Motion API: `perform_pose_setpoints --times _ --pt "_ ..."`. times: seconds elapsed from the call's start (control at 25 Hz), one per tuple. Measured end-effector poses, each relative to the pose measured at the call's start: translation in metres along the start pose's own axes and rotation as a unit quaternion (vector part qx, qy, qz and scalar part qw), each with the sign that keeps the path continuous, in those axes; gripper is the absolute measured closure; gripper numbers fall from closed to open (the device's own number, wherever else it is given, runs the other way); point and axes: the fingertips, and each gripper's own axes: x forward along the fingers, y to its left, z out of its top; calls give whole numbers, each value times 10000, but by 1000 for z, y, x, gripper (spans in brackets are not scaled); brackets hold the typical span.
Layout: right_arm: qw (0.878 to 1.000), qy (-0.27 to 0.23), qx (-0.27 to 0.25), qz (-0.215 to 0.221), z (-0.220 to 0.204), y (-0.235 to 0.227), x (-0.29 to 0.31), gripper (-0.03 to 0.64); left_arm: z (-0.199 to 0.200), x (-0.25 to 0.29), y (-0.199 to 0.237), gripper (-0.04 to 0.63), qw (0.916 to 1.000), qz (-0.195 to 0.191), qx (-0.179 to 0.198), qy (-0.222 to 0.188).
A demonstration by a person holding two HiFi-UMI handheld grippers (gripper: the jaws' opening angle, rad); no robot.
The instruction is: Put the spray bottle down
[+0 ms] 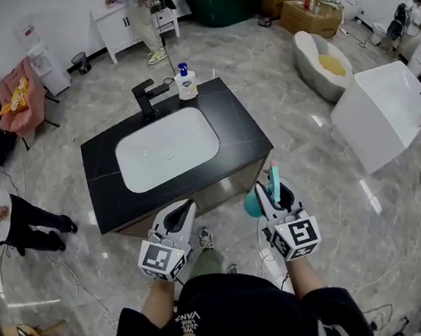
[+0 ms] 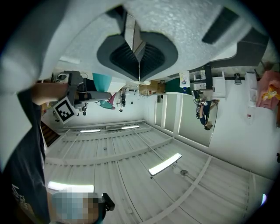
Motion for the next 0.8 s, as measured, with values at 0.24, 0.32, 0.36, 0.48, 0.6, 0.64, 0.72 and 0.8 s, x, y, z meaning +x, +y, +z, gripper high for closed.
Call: perform_pose_setpoints --times 0.24,0.32,0.36,0.48,0.6,0.64,0.72,0.8 --pt "9996 -69 -70 -265 8 -21 55 474 8 49 46 574 9997 -255 -2 -52" --pt "9992 -114 -77 -373 12 -31 74 473 13 68 62 574 9993 -349 50 -80" --pt "9990 -138 -80 -424 14 -35 84 472 16 76 70 574 9992 -397 74 -80" --pt "9982 -197 -96 -554 20 -42 113 472 21 97 95 574 9983 -561 140 -71" --pt "9975 -220 -121 -657 21 -47 142 473 25 113 121 574 9977 -662 132 -70" --pt "9972 -236 -129 -704 22 -50 150 472 26 118 129 574 9976 -685 115 -68" --pt "9962 -281 -163 -803 24 -54 167 472 27 125 142 574 9971 -746 121 -68" --pt "9954 -338 -222 -873 24 -58 183 473 26 131 153 575 9967 -780 193 -80"
